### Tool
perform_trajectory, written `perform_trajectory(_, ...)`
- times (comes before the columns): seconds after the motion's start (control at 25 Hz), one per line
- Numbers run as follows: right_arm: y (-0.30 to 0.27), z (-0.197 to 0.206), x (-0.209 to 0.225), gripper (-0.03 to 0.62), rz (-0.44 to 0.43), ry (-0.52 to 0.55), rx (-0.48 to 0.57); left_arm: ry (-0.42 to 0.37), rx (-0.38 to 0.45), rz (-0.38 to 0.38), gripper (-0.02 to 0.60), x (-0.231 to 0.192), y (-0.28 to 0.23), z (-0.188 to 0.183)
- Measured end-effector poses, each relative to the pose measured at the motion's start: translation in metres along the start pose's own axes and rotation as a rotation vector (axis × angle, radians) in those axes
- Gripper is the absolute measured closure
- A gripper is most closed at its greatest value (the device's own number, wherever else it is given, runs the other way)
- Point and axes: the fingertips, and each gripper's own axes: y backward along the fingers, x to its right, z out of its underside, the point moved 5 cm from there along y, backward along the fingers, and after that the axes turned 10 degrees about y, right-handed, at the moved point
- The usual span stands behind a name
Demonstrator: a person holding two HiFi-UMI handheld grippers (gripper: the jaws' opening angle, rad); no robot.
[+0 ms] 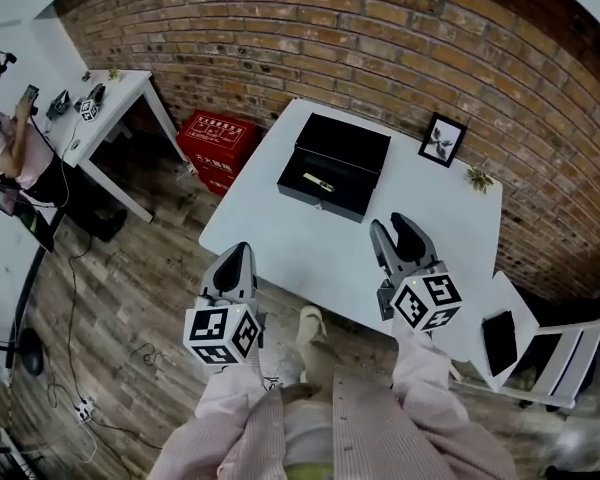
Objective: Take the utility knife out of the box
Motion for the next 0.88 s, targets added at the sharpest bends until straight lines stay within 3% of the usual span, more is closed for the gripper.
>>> perform_trajectory(0.88,-0.149,0.036,0.030,0.419,-0.180,0.002,-0.252,0.042,-0.138,0.012,0.589,-0.040,-0.146,-0.012)
